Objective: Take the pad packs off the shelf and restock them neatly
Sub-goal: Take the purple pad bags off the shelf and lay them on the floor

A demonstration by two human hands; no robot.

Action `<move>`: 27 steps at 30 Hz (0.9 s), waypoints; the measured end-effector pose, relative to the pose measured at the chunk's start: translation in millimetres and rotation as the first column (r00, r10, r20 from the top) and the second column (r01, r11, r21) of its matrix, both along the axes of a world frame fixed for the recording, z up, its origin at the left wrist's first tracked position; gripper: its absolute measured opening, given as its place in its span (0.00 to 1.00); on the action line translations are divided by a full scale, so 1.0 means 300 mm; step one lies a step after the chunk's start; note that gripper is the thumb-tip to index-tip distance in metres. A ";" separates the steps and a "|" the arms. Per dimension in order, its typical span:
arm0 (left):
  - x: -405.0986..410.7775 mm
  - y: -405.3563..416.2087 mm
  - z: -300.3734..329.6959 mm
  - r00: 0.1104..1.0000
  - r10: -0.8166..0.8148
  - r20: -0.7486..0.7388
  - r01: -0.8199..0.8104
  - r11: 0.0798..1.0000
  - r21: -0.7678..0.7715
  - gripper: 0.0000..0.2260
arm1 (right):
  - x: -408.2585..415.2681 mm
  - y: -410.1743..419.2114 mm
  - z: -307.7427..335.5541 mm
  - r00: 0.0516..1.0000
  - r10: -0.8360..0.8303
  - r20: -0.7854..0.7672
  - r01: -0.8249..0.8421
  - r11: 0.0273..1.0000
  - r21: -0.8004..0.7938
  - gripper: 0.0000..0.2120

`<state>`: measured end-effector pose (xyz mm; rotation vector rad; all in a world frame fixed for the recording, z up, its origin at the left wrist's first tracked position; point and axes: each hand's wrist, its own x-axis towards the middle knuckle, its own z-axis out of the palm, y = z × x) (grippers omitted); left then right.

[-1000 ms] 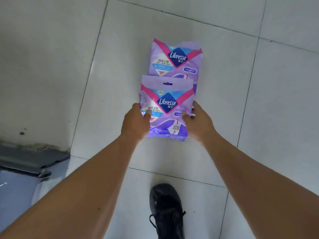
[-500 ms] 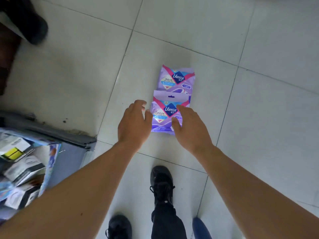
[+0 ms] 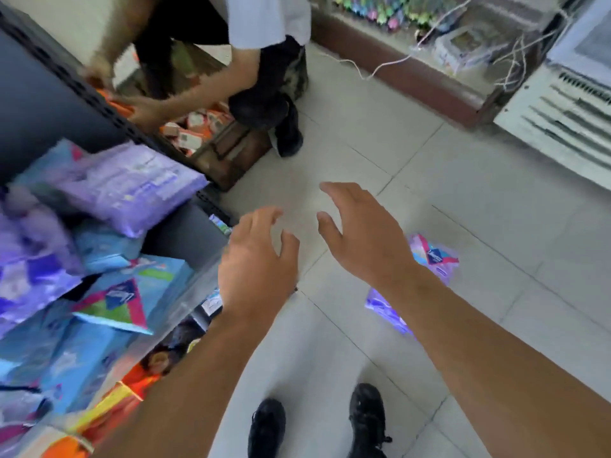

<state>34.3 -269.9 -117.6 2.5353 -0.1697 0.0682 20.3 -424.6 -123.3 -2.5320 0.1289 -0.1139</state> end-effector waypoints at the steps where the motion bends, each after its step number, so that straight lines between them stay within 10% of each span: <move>1: -0.001 0.035 0.041 0.999 0.040 0.032 -0.040 0.999 -0.012 0.15 | 0.032 0.040 0.026 0.999 0.041 0.021 -0.041 0.999 0.025 0.21; 9: 0.052 0.346 0.202 0.904 0.427 -0.004 -0.424 0.897 -0.129 0.12 | 0.206 0.358 0.158 0.949 0.314 0.016 -0.311 0.930 0.197 0.22; 20: 0.355 0.467 0.018 0.599 0.647 -0.471 -0.800 0.494 -0.340 0.23 | 0.586 0.723 -0.102 0.940 0.206 -0.272 -0.064 0.889 0.454 0.29; 27: 0.340 0.408 0.072 0.830 0.468 -0.302 -0.548 0.587 -0.596 0.14 | 0.493 0.606 -0.077 0.970 0.182 -0.160 0.001 0.658 0.753 0.14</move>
